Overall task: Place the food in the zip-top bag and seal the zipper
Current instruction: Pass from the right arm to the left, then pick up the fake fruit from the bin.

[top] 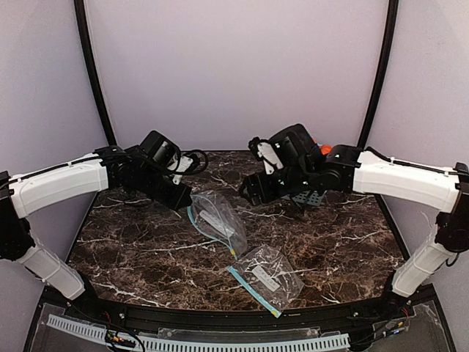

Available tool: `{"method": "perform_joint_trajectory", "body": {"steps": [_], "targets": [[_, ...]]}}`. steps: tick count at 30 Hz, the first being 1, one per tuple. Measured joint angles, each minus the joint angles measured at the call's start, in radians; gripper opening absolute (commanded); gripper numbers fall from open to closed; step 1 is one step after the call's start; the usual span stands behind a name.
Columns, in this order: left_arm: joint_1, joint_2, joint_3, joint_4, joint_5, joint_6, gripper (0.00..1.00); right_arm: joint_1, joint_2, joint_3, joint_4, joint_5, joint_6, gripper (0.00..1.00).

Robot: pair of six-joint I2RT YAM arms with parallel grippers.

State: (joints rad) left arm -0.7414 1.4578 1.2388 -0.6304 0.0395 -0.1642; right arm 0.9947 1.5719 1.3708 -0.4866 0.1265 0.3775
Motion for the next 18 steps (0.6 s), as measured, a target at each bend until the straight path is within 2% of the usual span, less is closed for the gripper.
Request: {"method": "perform_joint_trajectory", "body": {"steps": [4,10,18], "targets": [[0.0,-0.007,-0.018,0.001,-0.003,-0.041,0.01,-0.111,-0.046,-0.022,-0.008,0.001,-0.008,0.8],[0.0,-0.016,-0.035,0.001,-0.002,-0.085,0.01,-0.305,-0.025,-0.032,-0.04,-0.017,-0.045,0.8],[0.0,-0.017,-0.036,0.0,0.011,-0.11,0.01,-0.487,0.117,0.042,-0.051,-0.042,-0.095,0.79]]}}
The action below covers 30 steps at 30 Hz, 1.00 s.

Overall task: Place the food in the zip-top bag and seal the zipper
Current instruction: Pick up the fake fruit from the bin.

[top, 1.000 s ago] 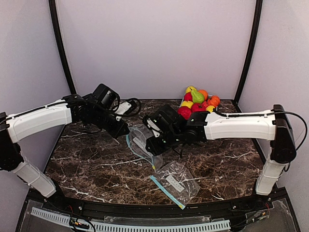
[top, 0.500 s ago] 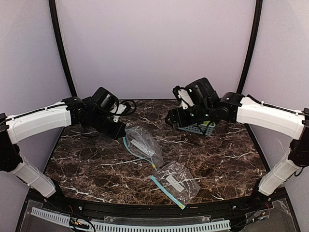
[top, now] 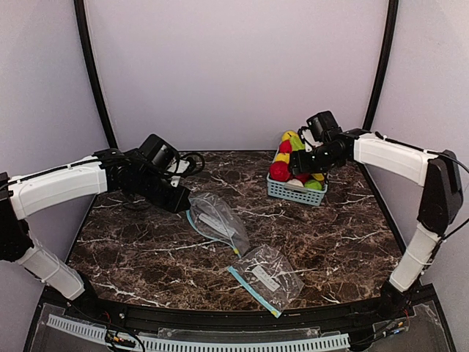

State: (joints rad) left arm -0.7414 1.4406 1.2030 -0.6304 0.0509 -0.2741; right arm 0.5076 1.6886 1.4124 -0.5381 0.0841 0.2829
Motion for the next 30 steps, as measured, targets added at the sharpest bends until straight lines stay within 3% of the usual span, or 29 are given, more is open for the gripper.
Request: {"method": "perform_joint_trajectory", "body": {"steps": [21,30], "targets": [[0.0,0.001,0.0,0.0,0.02,-0.028,0.01,-0.109,0.261,0.234,-0.04,0.027,-0.091,0.88],[0.0,0.001,0.001,0.0,0.02,-0.029,0.01,-0.114,0.285,0.246,-0.044,0.036,-0.099,0.77]]}}
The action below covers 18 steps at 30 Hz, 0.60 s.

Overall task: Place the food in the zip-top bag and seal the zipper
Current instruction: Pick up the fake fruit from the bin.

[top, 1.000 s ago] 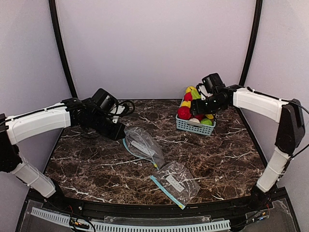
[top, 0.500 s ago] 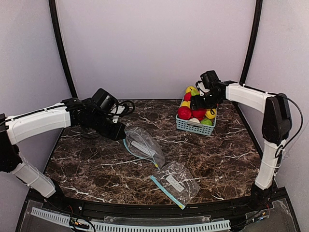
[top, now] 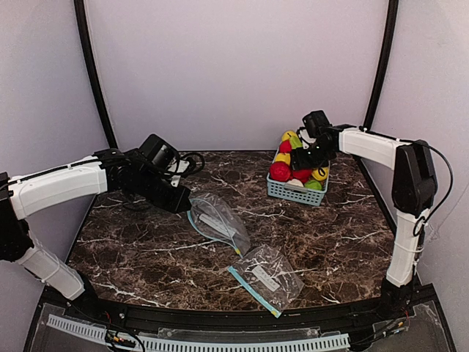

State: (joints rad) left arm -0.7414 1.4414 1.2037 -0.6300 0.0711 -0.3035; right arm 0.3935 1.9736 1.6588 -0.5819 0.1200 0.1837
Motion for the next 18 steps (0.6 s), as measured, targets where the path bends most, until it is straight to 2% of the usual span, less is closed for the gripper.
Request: {"method": "perform_joint_trajectory", "body": {"steps": [4,18], "targets": [[0.0,0.0,0.0,0.0,0.0,0.0,0.01,0.0,0.003,0.0,0.0,0.0,-0.002,0.69],[0.0,0.0,0.0,-0.001,0.0,-0.015,0.01,0.0,0.001,0.0,-0.001,0.0,-0.004,0.65]]}}
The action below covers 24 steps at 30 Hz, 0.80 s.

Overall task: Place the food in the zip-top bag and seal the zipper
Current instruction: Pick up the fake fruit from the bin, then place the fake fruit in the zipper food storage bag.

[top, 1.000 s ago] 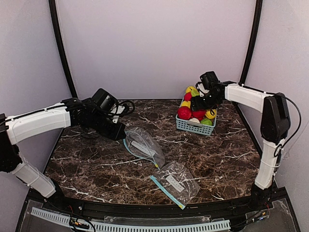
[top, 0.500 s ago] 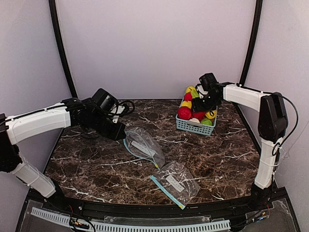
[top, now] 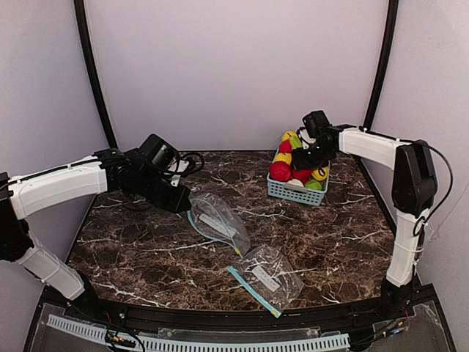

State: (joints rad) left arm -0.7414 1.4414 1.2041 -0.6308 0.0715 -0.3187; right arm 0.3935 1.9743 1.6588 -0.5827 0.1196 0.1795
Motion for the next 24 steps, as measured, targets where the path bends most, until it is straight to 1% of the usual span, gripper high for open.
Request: {"method": "perform_joint_trajectory", "body": {"steps": [4,8,11,16,19,24], "targets": [[0.0,0.0,0.003,0.0,0.007,-0.018,0.01,-0.001,-0.035,-0.01,-0.006,0.001,0.0,0.64],[-0.001,0.0,0.003,0.001,0.021,-0.047,0.01,-0.006,-0.127,-0.039,-0.011,0.001,0.0,0.63],[-0.006,0.0,0.003,0.003,0.027,-0.07,0.01,-0.007,-0.239,-0.087,-0.007,-0.01,-0.007,0.63],[-0.029,0.0,0.003,0.019,0.052,-0.11,0.01,0.008,-0.431,-0.206,0.023,-0.092,-0.016,0.63],[-0.039,0.0,0.0,0.039,0.07,-0.131,0.01,0.066,-0.547,-0.313,0.062,-0.172,-0.018,0.62],[-0.042,-0.008,-0.02,0.064,0.089,-0.15,0.01,0.259,-0.693,-0.489,0.172,-0.343,0.005,0.62]]}}
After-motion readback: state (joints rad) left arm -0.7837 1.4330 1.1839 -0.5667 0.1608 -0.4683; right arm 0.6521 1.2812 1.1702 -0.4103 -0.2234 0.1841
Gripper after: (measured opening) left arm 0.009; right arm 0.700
